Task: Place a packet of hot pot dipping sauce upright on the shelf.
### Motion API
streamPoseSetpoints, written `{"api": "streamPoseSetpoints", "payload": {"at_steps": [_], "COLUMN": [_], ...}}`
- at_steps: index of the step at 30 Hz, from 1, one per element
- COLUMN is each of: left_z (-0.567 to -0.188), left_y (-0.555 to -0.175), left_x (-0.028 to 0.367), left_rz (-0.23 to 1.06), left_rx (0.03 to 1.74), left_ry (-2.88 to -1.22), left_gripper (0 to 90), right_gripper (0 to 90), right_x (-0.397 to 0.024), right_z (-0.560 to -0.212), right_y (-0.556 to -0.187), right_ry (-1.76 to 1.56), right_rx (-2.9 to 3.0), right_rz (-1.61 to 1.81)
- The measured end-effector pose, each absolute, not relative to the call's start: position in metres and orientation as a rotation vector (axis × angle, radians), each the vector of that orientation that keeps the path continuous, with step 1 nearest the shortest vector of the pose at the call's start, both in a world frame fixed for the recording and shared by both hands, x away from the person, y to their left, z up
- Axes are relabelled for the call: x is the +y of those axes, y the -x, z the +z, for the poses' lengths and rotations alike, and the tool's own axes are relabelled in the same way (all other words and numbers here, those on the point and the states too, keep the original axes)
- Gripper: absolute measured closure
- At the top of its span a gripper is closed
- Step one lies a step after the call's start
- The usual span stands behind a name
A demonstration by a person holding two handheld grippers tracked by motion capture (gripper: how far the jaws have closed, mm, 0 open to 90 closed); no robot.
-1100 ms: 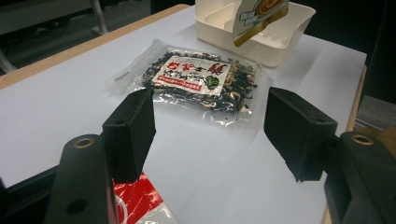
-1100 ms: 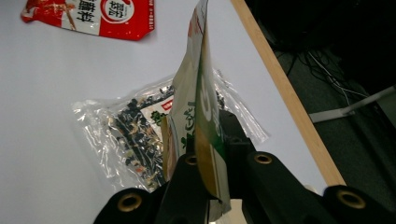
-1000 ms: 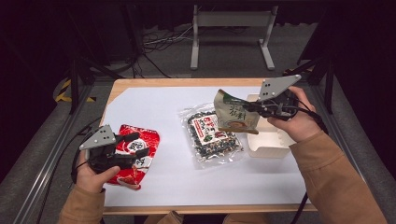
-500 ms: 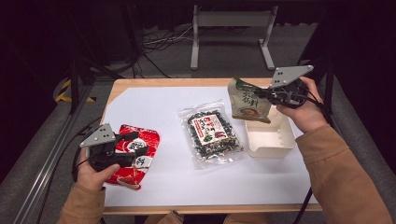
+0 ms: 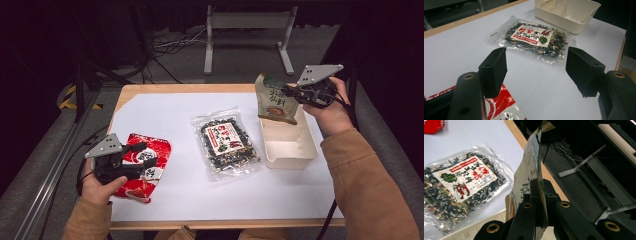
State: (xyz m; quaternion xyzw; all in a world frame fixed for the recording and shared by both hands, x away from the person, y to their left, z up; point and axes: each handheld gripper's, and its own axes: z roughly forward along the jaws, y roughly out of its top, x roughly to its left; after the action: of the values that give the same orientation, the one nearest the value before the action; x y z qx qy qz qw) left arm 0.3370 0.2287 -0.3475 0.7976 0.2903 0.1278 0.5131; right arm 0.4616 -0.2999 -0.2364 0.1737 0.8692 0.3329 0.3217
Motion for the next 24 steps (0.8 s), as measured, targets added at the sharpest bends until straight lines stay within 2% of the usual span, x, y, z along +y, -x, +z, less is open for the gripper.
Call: {"api": "streamPoseSetpoints", "payload": {"at_steps": [24], "left_z": [-0.353], "left_y": [-0.328], "left_x": [0.241], "left_rz": [0.314], "left_rx": [0.758], "left_ry": [-1.904], "left_gripper": [34.0], "right_gripper": [88.9], "right_x": [-0.325], "right_z": [-0.261], "right_y": [-0.498], "right_ry": [-0.492], "right_rx": [2.171], "right_rz": [0.854]}}
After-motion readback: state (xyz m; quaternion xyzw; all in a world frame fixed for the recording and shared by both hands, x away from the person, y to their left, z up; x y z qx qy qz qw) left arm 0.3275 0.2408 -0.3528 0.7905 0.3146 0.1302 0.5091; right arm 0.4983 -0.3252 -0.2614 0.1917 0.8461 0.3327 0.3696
